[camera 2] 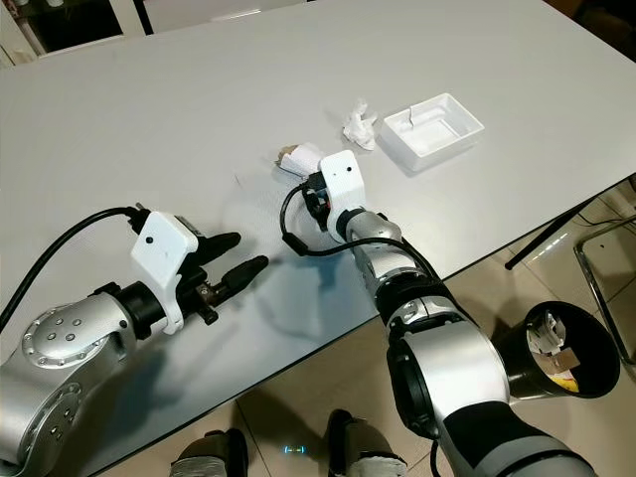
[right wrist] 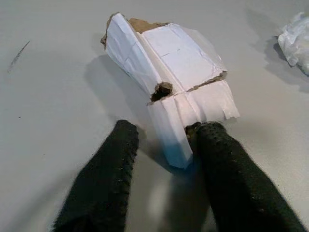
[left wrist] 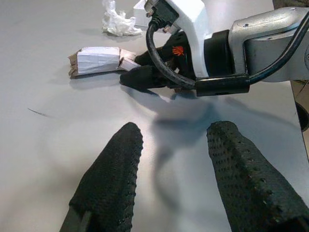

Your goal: Picking trash to rubbish bin

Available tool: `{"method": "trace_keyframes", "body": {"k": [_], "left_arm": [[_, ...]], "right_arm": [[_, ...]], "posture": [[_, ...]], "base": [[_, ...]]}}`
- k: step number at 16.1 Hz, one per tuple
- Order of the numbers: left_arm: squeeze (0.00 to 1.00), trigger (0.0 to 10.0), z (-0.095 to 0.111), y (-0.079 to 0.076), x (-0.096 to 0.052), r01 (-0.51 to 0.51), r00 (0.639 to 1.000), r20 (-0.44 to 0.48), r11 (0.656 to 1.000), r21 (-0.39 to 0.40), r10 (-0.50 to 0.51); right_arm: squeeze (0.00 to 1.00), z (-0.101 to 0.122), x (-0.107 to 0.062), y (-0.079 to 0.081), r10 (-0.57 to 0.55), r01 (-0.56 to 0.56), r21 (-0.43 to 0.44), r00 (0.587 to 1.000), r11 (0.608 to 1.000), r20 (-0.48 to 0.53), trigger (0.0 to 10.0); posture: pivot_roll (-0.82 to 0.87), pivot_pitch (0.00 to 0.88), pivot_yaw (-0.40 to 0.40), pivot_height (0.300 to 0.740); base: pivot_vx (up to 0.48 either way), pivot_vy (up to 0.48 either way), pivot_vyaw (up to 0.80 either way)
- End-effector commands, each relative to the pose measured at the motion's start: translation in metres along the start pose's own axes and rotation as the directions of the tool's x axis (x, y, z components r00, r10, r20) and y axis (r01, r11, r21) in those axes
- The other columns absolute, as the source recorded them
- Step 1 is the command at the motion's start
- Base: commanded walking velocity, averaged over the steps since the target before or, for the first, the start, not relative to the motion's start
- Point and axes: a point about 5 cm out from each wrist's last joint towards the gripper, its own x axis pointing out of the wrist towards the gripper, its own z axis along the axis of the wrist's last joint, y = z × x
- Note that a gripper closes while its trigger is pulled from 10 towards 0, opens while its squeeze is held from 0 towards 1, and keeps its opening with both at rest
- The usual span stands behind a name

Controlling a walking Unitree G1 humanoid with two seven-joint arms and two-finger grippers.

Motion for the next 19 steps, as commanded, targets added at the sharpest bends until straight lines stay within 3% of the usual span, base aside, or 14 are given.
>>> {"method": "trace_keyframes", "body": {"k": [1, 12, 17, 19], "left_arm": [[0.0, 10.0, 0.001, -0.004, -0.001, 0.022, 1.0, 0.001, 1.0, 0.003, -0.022], [0.0, 10.0, 0.0, 0.004, 0.007, -0.015, 1.0, 0.022, 0.999, 0.031, 0.014], [0.0, 10.0, -0.004, 0.006, 0.011, -0.056, 0.997, 0.047, 0.998, 0.015, 0.055], [0.0, 10.0, -0.009, 0.002, 0.014, -0.079, 0.995, 0.058, 0.997, -0.002, 0.079]], "right_arm": [[0.0, -0.003, -0.001, -0.001, -0.003, 0.003, 0.013, 1.0, 1.0, -0.013, 0.0], [0.0, 0.005, 0.0, -0.003, -0.011, 0.009, 0.054, 0.999, 0.999, 0.044, 0.0], [0.0, 0.005, -0.004, -0.003, -0.033, 0.02, 0.086, 0.988, 0.996, 0.153, 0.0], [0.0, 0.002, -0.012, -0.008, -0.07, 0.053, 0.075, 0.967, 0.996, 0.245, 0.0]], "posture": [[0.08, 0.243, -0.073, 0.74], [0.07, 0.191, -0.06, 0.74], [0.03, 0.146, -0.047, 0.74], [0.01, 0.125, -0.044, 0.74]], "base": [[0.0, 0.0, 0.0], [0.0, 0.0, 0.0], [0.0, 0.0, 0.0], [0.0, 0.0, 0.0]]}}
